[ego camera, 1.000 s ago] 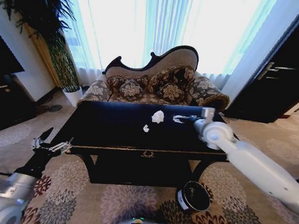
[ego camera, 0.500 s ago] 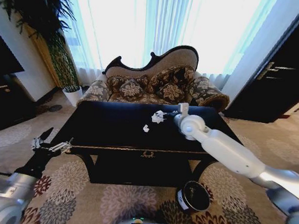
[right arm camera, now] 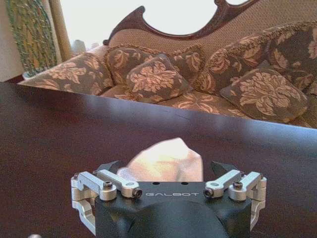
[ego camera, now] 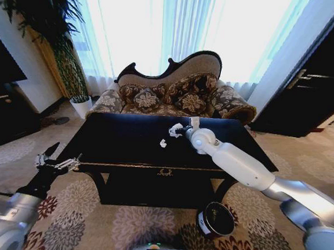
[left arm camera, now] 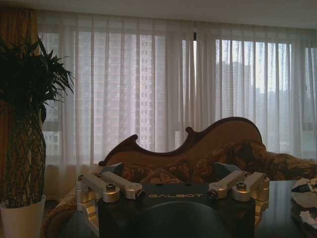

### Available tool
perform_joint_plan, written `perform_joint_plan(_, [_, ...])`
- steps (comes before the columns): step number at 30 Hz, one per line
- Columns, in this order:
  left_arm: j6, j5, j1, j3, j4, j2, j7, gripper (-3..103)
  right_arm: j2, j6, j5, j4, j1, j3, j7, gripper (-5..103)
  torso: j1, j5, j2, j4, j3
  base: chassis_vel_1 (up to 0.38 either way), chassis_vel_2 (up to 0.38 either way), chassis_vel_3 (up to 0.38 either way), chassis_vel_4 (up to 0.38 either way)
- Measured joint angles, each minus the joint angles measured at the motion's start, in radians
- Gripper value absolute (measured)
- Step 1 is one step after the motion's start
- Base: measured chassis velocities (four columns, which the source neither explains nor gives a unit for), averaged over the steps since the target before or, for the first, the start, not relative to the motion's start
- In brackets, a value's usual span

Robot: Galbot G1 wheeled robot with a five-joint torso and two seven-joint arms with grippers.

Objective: Move to the front of the table and place the trash on the table into the trash bin.

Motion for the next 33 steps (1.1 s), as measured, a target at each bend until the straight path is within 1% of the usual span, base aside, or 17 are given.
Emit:
perform_joint_plan(6, [0.000, 0.000, 0.000, 0.000, 0.000, 0.000, 0.000, 100, 0.006, 0.009, -0.015, -0.024, -0.021, 0.012, -0.015, 100, 0.000, 0.0001, 0.000, -0.0002, 0.000, 0.000, 0.000, 0.000, 0.000])
perform_joint_plan(7, [0.000, 0.000, 0.000, 0.000, 0.000, 0.000, 0.000, 100, 0.007, 0.009, -0.015, -0.024, -0.022, 0.012, -0.015, 103, 0.000, 0.0000, 0.000, -0.0002, 0.000, 0.000, 0.000, 0.000, 0.000])
perform_joint_plan(12, [0.000, 0.000, 0.000, 0.000, 0.000, 0.000, 0.000, 100, 0.017, 0.013, -0.015, -0.024, -0.028, 0.012, -0.014, 95, 0.000, 0.0000, 0.000, -0.0001, 0.000, 0.000, 0.000, 0.000, 0.000])
perform_joint_plan(14, [0.000, 0.000, 0.000, 0.000, 0.000, 0.000, 0.000, 100, 0.018, 0.016, -0.016, -0.024, -0.030, 0.011, -0.013, 84, 0.000, 0.0000, 0.000, -0.0001, 0.000, 0.000, 0.000, 0.000, 0.000])
perform_joint_plan(15, [0.000, 0.000, 0.000, 0.000, 0.000, 0.000, 0.000, 100, 0.018, 0.016, -0.016, -0.024, -0.030, 0.011, -0.013, 84, 0.000, 0.0000, 0.000, -0.0001, 0.000, 0.000, 0.000, 0.000, 0.000])
perform_joint_plan(17, [0.000, 0.000, 0.000, 0.000, 0.000, 0.000, 0.000, 100, 0.018, 0.018, -0.016, -0.022, -0.031, 0.011, -0.013, 73, 0.000, 0.0000, 0.000, -0.0001, 0.000, 0.000, 0.000, 0.000, 0.000])
perform_joint_plan(18, [0.000, 0.000, 0.000, 0.000, 0.000, 0.000, 0.000, 100, 0.018, 0.018, -0.016, -0.020, -0.033, 0.011, -0.013, 73, 0.000, 0.0000, 0.000, -0.0001, 0.000, 0.000, 0.000, 0.000, 0.000])
perform_joint_plan(19, [0.000, 0.000, 0.000, 0.000, 0.000, 0.000, 0.000, 100, 0.016, 0.020, -0.016, -0.016, -0.035, 0.012, -0.013, 68, 0.000, 0.0000, 0.000, 0.0000, 0.000, 0.000, 0.000, 0.000, 0.000])
perform_joint_plan(20, [0.000, 0.000, 0.000, 0.000, 0.000, 0.000, 0.000, 100, 0.016, 0.020, -0.016, -0.016, -0.035, 0.012, -0.013, 68, 0.000, 0.0000, 0.000, 0.0000, 0.000, 0.000, 0.000, 0.000, 0.000])
perform_joint_plan(22, [0.000, 0.000, 0.000, 0.000, 0.000, 0.000, 0.000, 100, 0.013, 0.022, -0.015, -0.011, -0.038, 0.015, -0.012, 57, 0.000, 0.0000, 0.000, 0.0000, 0.000, 0.000, 0.000, 0.000, 0.000])
perform_joint_plan(23, [0.000, 0.000, 0.000, 0.000, 0.000, 0.000, 0.000, 100, 0.012, 0.023, -0.015, -0.008, -0.039, 0.017, -0.012, 57, 0.000, 0.0000, 0.000, -0.0001, 0.000, 0.000, 0.000, 0.000, 0.000])
perform_joint_plan(24, [0.000, 0.000, 0.000, 0.000, 0.000, 0.000, 0.000, 100, 0.009, 0.025, -0.014, -0.003, -0.042, 0.021, -0.011, 47, 0.000, 0.0000, 0.000, -0.0001, 0.000, 0.000, 0.000, 0.000, 0.000])
perform_joint_plan(26, [0.000, 0.000, 0.000, 0.000, 0.000, 0.000, 0.000, 100, 0.007, 0.025, -0.013, 0.001, -0.044, 0.023, -0.011, 47, 0.000, 0.0000, 0.000, -0.0001, 0.000, 0.000, 0.000, 0.000, 0.000])
perform_joint_plan(30, [0.000, 0.000, 0.000, 0.000, 0.000, 0.000, 0.000, 100, -0.002, 0.028, -0.007, 0.016, -0.047, 0.032, -0.009, 25, 0.000, 0.0000, 0.000, -0.0001, 0.000, 0.000, 0.000, 0.000, 0.000])
perform_joint_plan(31, [0.000, 0.000, 0.000, 0.000, 0.000, 0.000, 0.000, 100, -0.002, 0.028, -0.007, 0.016, -0.047, 0.032, -0.009, 25, 0.000, 0.0000, 0.000, -0.0001, 0.000, 0.000, 0.000, 0.000, 0.000])
perform_joint_plan(32, [0.000, 0.000, 0.000, 0.000, 0.000, 0.000, 0.000, 100, -0.004, 0.028, -0.006, 0.019, -0.048, 0.034, -0.008, 19, 0.000, 0.0000, 0.000, -0.0001, 0.000, 0.000, 0.000, 0.000, 0.000])
perform_joint_plan(33, [0.000, 0.000, 0.000, 0.000, 0.000, 0.000, 0.000, 100, -0.006, 0.029, -0.005, 0.023, -0.048, 0.036, -0.008, 19, 0.000, 0.0000, 0.000, -0.0001, 0.000, 0.000, 0.000, 0.000, 0.000])
